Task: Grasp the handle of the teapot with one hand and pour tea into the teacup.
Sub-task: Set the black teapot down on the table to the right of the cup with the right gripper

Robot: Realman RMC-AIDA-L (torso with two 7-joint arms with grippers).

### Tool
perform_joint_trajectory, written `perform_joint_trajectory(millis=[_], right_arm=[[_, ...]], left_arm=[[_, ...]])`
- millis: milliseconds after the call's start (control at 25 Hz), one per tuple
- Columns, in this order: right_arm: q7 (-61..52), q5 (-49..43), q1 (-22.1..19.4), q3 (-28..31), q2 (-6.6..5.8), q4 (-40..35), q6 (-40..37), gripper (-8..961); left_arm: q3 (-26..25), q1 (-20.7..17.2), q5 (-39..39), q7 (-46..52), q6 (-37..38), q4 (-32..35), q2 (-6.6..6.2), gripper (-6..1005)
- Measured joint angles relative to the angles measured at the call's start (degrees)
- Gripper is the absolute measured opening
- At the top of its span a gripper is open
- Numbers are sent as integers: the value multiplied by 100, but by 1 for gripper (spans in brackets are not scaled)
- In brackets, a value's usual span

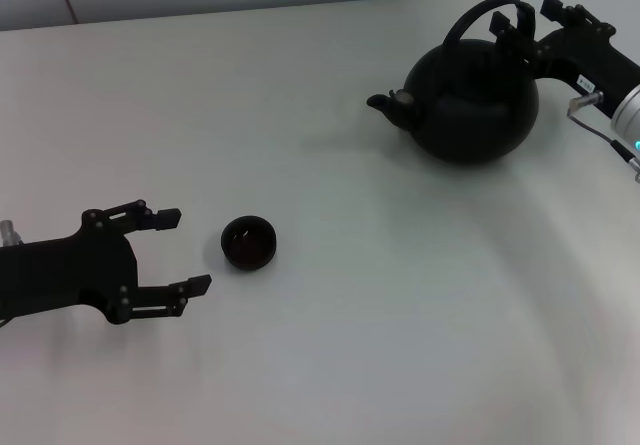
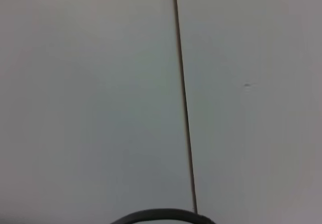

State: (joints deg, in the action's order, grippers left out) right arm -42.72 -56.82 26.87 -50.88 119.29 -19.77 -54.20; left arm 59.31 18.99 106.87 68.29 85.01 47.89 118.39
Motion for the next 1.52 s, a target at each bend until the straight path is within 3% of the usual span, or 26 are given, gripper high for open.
perform_joint_trajectory(millis=[160, 760, 1040, 1520], right_arm=[[0, 3, -17, 10, 0, 9, -21, 740], [145, 168, -500, 37, 41, 237, -1056, 770], [1177, 242, -818, 229, 42, 680, -2227, 770], [1509, 104, -1022, 156, -2, 776, -3422, 770]], left_arm=[[-20, 1, 0, 0, -2, 7, 0, 863], [-42, 52, -8, 3, -2, -26, 0, 862], [-50, 76, -10, 3, -26, -85, 0, 862], [-44, 140, -534, -402, -109, -429, 13, 862]])
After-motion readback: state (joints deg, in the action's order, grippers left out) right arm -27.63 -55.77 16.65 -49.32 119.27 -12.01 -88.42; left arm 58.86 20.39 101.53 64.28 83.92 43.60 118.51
